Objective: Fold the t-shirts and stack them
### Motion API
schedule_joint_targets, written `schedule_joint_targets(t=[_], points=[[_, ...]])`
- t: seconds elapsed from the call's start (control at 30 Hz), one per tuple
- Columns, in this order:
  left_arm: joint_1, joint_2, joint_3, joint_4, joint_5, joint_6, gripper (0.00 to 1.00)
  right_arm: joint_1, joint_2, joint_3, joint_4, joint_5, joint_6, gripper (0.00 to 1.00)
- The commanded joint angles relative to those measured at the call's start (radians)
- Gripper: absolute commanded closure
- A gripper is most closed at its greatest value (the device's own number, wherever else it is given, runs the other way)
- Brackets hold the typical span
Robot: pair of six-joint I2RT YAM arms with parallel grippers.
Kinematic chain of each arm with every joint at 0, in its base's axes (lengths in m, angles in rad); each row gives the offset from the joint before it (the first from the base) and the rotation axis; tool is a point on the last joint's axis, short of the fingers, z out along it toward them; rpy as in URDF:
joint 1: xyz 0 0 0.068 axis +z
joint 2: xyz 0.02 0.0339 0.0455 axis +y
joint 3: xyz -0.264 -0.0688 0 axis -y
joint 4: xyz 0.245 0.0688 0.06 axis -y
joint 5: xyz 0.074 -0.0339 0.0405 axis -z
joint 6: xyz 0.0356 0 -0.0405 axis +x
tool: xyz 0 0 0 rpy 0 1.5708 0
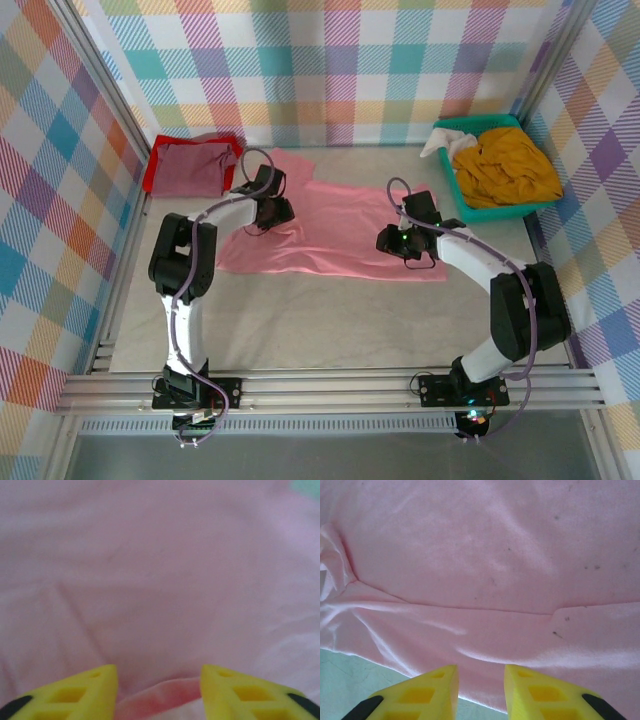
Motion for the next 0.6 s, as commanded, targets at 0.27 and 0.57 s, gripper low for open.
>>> schedule_joint_targets(t=[0.27,0.57], points=[[0.009,-0.008,-0.014,0.042,-0.006,-0.016,0.61,0.006,-0.018,-0.008,-0.011,-0.004,-0.024,0.69],[0.006,0.027,0.059,0.031,0.02,0.0,1.0,0.005,-0.016,0.004,-0.019,0.007,-0.032,0.68]])
